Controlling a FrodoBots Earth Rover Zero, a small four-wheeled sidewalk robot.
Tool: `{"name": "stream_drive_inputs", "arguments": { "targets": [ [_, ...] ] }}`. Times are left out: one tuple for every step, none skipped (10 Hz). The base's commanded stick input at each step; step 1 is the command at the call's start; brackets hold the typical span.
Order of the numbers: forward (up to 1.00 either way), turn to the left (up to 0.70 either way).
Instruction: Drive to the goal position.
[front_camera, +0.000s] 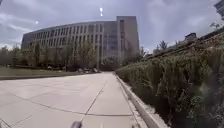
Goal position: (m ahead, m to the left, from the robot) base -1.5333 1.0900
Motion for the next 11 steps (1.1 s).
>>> {"name": "stream_drive_inputs", "arguments": {
  "targets": [
    [0.0,0.0],
    [0.03,0.0],
    [0.0,0.0],
    [0.02,0.0],
    [0.04,0.0],
    [0.04,0.0],
    [0.04,0.0],
    [0.04,0.0],
    [0.04,0.0],
    [0.04,0.0],
    [0.04,0.0]
  ]
}}
